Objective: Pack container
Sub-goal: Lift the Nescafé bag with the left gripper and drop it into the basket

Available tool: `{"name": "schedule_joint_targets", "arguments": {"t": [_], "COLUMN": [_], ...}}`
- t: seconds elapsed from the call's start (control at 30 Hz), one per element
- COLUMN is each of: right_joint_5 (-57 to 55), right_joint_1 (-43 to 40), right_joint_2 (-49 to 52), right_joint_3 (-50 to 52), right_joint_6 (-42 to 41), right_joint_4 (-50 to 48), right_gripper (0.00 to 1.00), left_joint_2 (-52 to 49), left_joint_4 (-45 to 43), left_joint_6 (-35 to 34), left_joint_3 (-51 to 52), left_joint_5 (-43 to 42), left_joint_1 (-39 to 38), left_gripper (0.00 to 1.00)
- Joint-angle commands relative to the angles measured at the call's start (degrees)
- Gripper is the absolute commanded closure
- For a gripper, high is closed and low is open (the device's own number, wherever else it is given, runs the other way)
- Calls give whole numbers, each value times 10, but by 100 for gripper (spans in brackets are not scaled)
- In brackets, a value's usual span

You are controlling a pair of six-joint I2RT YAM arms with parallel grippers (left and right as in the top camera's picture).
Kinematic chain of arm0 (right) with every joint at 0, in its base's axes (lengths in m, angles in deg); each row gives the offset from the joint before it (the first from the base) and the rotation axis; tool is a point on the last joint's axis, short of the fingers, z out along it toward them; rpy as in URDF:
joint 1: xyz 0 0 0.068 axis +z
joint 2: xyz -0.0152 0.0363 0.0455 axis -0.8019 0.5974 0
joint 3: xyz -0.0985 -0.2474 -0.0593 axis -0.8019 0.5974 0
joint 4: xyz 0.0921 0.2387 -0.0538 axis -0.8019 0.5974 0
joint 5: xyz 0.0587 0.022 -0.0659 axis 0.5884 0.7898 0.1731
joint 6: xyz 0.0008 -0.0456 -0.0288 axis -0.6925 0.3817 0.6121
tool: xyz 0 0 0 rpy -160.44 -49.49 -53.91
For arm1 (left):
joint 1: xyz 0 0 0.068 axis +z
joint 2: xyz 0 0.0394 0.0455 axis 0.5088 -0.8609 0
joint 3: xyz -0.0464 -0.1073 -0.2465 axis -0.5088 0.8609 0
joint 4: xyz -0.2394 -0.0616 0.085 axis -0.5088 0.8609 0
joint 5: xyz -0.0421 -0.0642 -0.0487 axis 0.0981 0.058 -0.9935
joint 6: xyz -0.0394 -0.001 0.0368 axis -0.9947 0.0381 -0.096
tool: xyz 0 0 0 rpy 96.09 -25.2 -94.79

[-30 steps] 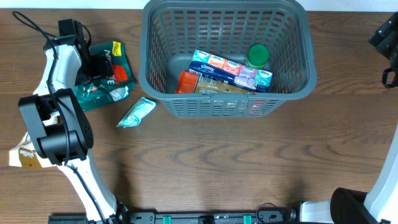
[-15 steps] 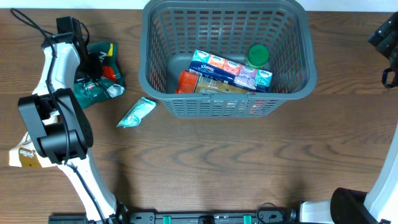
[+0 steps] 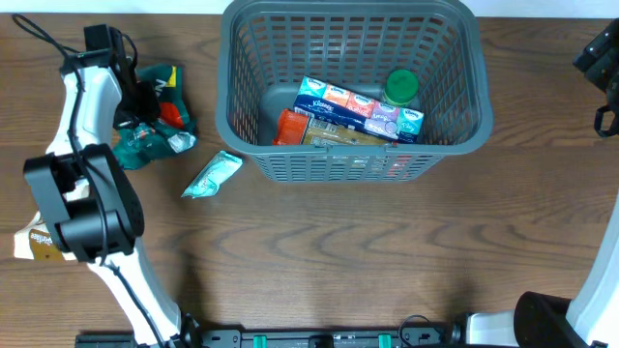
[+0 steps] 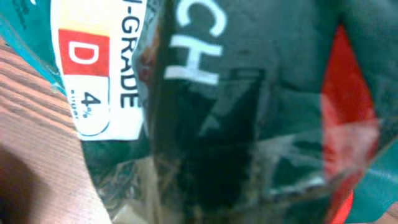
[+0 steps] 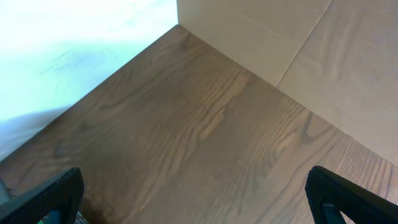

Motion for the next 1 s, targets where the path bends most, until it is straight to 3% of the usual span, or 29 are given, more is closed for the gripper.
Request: {"name": "schedule_joint_targets", "arguments": {"t": [0.0,0.17,0.47,0.7,0.97], "right_joint_5": [-5,-5,-5,-5,-5], "right_joint_1": [-2,-2,-2,-2,-2], "right_joint_2": [-2,-2,-2,-2,-2], "right_joint_3": [1,1,1,1,1], "right_joint_6": [-6,-6,-6,-6,-6], "right_joint_4": [1,1,1,1,1], "right_gripper": [1,1,1,1,1], "left_joint_2": [127,272,431,443,391], "left_joint_4": [-26,-58,-150,-187,-188], "left_joint_6": [-1,-1,12,103,216], "left_joint_3": [-17,-25,-41,-41,-41], "left_joint_5": [-14,-31,-249,-383,-393], "left_joint_1": [-1,-2,-29,-122,-263], "left_gripper": [94,94,94,94,94]}}
